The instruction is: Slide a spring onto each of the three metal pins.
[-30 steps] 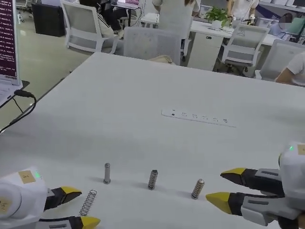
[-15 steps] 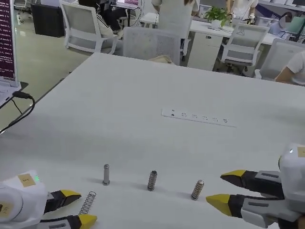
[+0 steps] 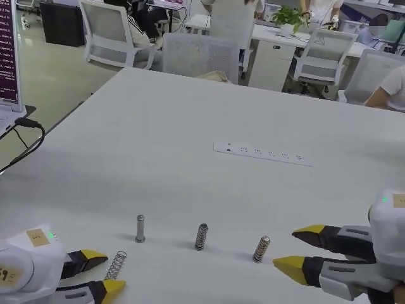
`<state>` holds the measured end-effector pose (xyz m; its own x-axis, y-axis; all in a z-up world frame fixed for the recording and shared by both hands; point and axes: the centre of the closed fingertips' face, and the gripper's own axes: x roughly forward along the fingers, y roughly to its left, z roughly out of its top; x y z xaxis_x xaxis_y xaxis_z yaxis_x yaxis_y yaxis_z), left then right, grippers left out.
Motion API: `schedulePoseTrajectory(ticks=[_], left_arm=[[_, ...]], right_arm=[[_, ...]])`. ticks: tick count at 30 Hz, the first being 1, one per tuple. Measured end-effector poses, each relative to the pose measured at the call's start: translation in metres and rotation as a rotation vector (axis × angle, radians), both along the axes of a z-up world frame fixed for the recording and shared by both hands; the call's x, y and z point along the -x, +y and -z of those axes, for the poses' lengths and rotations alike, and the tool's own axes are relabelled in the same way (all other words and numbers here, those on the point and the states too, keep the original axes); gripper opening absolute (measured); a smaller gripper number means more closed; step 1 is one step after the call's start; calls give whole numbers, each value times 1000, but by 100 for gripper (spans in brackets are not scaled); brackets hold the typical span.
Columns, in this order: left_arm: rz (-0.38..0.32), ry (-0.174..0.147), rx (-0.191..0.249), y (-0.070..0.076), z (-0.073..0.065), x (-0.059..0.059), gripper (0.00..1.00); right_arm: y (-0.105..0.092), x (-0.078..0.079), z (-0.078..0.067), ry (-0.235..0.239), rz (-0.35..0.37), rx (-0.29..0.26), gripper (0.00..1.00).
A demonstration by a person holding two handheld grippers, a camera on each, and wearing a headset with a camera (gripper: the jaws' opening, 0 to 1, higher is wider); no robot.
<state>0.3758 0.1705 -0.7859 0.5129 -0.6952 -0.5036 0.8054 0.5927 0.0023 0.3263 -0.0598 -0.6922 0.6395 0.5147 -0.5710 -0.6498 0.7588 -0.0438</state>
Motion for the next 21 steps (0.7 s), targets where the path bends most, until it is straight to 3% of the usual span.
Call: schedulePoseTrajectory(ticks=[14,19,21], left_arm=[[-36,-14,-7,17,1,-6,23],[-61,-47,-19,22,-2,-11,17],[-62,-39,-5,22,-2,-10,16]], right_arm=[[2,1,3,8,-7,-1,35],[3,1,5,12,-8,0,35],[3,1,5,13,-8,0,34]])
